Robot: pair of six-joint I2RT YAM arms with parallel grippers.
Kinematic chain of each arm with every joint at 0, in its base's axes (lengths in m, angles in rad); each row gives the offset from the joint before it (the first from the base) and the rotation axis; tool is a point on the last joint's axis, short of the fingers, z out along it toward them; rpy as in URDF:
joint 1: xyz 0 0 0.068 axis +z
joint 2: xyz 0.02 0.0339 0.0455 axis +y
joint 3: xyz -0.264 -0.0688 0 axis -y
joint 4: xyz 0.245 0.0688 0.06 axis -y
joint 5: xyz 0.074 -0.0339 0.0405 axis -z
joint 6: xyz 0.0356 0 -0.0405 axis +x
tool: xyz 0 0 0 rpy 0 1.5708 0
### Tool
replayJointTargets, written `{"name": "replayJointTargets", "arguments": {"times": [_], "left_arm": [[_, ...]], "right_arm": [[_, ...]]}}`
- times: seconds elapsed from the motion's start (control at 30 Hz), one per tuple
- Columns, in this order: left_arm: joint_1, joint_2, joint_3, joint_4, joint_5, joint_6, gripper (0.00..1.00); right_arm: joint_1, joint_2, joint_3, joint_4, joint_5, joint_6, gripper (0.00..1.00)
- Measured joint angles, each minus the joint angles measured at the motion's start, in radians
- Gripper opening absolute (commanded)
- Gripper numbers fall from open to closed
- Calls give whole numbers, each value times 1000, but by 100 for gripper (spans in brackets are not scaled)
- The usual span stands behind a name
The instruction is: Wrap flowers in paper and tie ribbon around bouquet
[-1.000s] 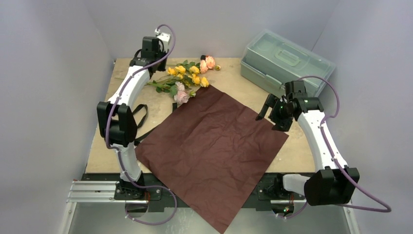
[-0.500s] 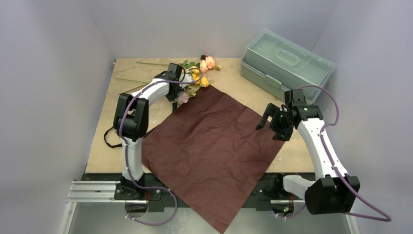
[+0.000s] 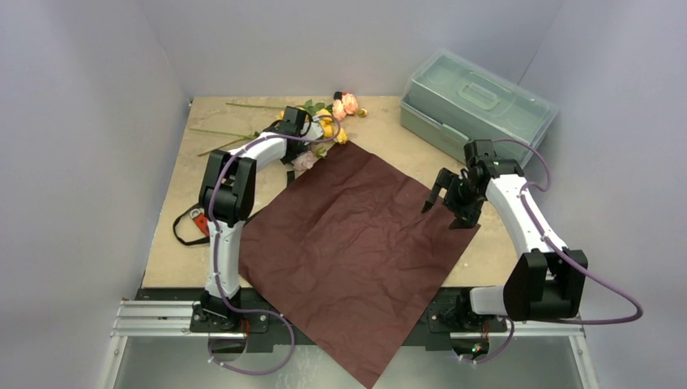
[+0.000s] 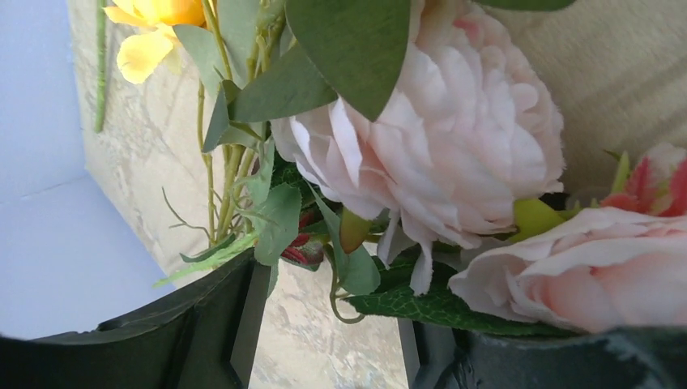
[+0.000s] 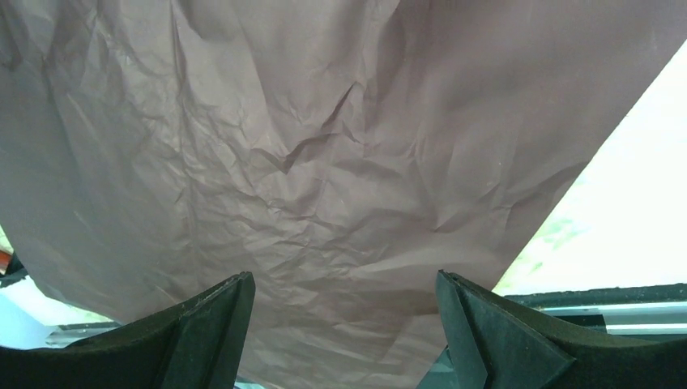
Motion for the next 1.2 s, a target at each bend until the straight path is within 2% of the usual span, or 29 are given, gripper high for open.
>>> {"name": "replayJointTargets", "arguments": {"times": [0.07,0.1,0.17,0.23,0.3,0.37,0.43,0.5,0.53,0.77,0.93,1.2], "left_arm": [[0,9,2,27,-13,16,88],[-2,9,3,47,-26,22,90],[-1,10,4,91,-30,34,91],[-1,18,4,121,-31,45,87],[-1,30,12,143,-37,55,71],[-1,52,36,148,-28,53,45],[-1,77,59,148,-16,51,28],[-1,104,78,147,4,42,6],[-2,114,82,149,0,41,0],[-2,126,88,156,12,48,0],[1,98,88,153,32,-10,0],[0,-85,89,92,68,-155,0]], "right_arm": [[0,24,8,9,-1,1,91],[0,33,12,11,-2,1,91],[0,54,24,14,-2,2,91],[0,74,35,19,-2,3,91],[0,96,47,26,-4,4,90],[0,121,60,27,-8,5,90],[0,145,78,26,-15,5,90],[0,166,101,27,-21,6,90],[0,175,106,29,-23,6,90],[0,186,132,31,-24,8,90],[3,185,132,31,-26,8,89],[16,123,132,62,-48,7,89]]}}
